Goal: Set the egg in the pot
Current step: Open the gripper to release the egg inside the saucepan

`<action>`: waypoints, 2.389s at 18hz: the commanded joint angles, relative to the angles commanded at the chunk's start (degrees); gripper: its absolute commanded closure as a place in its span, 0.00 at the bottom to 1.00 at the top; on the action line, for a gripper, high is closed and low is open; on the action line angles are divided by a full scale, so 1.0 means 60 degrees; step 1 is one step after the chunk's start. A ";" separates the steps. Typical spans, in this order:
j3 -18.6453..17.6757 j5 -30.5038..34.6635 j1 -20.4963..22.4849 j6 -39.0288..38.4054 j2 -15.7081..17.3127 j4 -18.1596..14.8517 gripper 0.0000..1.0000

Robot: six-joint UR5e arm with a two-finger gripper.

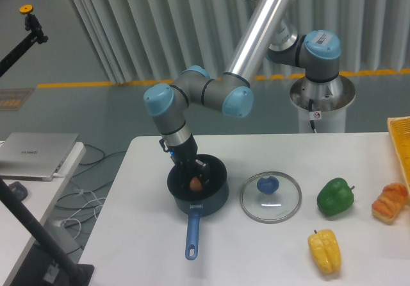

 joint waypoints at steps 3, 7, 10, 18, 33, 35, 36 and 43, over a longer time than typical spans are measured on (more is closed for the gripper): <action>0.0014 0.0015 0.0015 0.0000 -0.0059 0.0000 0.58; 0.0014 0.0015 0.0015 0.0000 -0.0088 0.0015 0.58; 0.0015 0.0015 0.0015 0.0000 -0.0117 0.0015 0.58; 0.0015 0.0029 0.0015 0.0000 -0.0205 0.0029 0.58; 0.0015 0.0059 0.0015 -0.0015 -0.0439 0.0146 0.58; 0.0015 0.0059 0.0015 -0.0015 -0.0454 0.0146 0.58; 0.0015 0.0059 0.0015 -0.0015 -0.0454 0.0146 0.58; 0.0029 0.0059 0.0015 0.0000 -0.0454 0.0146 0.49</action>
